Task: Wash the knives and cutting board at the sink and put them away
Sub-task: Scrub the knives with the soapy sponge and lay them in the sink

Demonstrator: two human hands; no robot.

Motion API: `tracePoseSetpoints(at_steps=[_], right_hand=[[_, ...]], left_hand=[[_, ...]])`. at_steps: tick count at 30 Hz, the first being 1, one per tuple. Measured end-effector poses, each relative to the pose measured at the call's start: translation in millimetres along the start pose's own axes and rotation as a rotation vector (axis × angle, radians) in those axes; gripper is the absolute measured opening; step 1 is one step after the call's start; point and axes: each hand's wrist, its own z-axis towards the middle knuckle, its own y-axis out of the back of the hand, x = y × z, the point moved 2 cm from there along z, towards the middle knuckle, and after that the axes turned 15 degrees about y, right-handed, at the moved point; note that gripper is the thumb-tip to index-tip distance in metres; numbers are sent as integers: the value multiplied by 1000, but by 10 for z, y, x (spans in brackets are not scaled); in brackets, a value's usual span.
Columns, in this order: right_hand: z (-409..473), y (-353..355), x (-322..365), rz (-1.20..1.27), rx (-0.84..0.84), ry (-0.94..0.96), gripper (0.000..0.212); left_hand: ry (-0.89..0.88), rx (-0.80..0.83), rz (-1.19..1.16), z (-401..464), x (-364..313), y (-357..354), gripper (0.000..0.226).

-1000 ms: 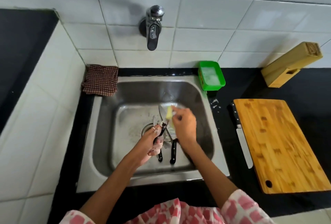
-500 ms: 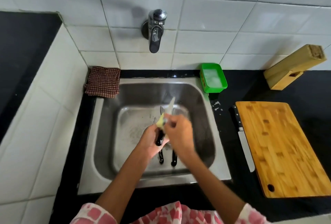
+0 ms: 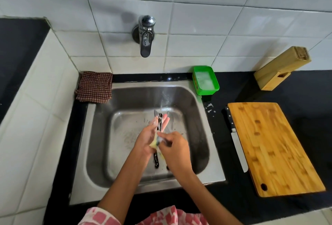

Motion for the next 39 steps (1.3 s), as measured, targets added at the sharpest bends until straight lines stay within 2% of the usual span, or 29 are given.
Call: tracePoseSetpoints(at_steps=[3, 6, 8, 10, 14, 18, 20, 24, 27, 30, 32, 34, 37, 39], right_hand=[[361, -78, 51, -73, -31, 12, 32], [682, -247, 118, -69, -31, 3, 31], [821, -259, 171, -99, -39, -2, 32], [782, -211, 171, -155, -1, 20, 25], [295, -149, 12, -211, 116, 94, 16], [566, -55, 64, -216, 7, 56, 16], [656, -13, 94, -155, 17, 38, 17], [154, 87, -87, -62, 79, 24, 22], [173, 181, -298, -27, 6, -57, 23], [362, 238, -429, -62, 28, -95, 32], [328, 282, -599, -84, 92, -117, 31], [181, 322, -752, -79, 126, -163, 30], [43, 390, -1000, -12, 81, -227, 34], [45, 470, -1089, 32, 38, -238, 34]], left_hand=[[-42, -74, 17, -25, -127, 3, 15], [-164, -205, 71, 49, -233, 50, 32], [-193, -160, 18, 42, -238, 48, 39], [-189, -95, -26, 24, -258, 64, 34], [-122, -93, -97, 28, -237, 112, 29], [-127, -160, 4, 112, -35, 38, 36], [-158, -165, 0, 129, -72, 36, 31], [-146, -148, 17, 255, -159, 104, 28], [-128, -164, 25, 439, 8, 133, 25], [-82, -228, 59, 604, 133, 162, 32], [-69, -300, 140, 790, 207, 164, 39], [-80, -400, 290, 987, 280, 219, 36], [8, -557, 439, 1330, 466, 395, 30], [48, -678, 544, 1496, 540, 507, 37]])
